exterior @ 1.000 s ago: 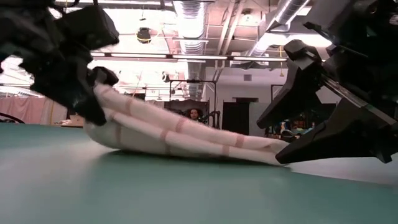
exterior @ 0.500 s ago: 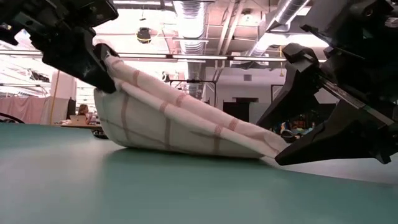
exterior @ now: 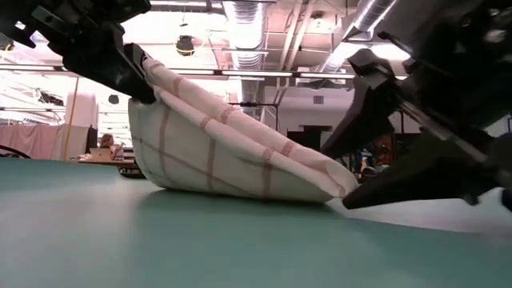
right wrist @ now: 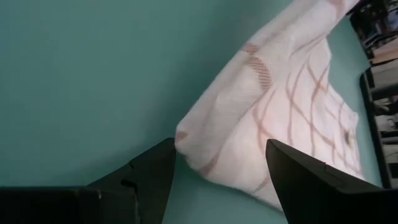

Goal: Roll towel
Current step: Roll the white towel

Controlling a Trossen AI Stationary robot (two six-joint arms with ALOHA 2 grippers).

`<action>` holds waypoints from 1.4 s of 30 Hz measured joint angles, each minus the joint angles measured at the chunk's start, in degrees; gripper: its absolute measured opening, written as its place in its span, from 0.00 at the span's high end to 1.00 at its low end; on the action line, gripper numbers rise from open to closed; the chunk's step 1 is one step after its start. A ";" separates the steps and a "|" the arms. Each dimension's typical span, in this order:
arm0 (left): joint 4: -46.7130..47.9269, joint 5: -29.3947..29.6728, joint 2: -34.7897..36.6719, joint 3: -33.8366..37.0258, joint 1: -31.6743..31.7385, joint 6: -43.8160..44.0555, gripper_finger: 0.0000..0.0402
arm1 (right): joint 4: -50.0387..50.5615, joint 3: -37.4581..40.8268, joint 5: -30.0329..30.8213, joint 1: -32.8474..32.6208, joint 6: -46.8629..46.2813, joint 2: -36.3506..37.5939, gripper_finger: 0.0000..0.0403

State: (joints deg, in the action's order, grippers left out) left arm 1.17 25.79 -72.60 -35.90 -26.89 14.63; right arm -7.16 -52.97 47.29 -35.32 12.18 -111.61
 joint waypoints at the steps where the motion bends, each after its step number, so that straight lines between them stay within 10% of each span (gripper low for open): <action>1: 0.01 0.05 0.00 0.00 0.00 -0.06 0.90 | -0.75 0.00 0.02 0.25 0.82 0.00 0.33; 20: 0.65 0.56 0.00 0.02 0.00 0.04 0.90 | -7.08 -0.07 -3.27 2.37 6.23 -0.22 0.35; 34: 0.94 -0.16 0.00 0.02 -0.09 0.44 0.90 | -6.51 -0.04 -3.87 2.55 4.53 -0.20 0.94; 42: 6.99 -8.18 -0.72 0.05 -3.09 -0.36 0.90 | -6.29 -0.04 -3.84 2.45 3.06 -0.20 0.98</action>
State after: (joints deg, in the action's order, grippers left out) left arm 8.16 17.61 -73.31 -35.85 -29.98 14.27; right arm -13.45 -53.01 43.44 -32.86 15.25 -111.81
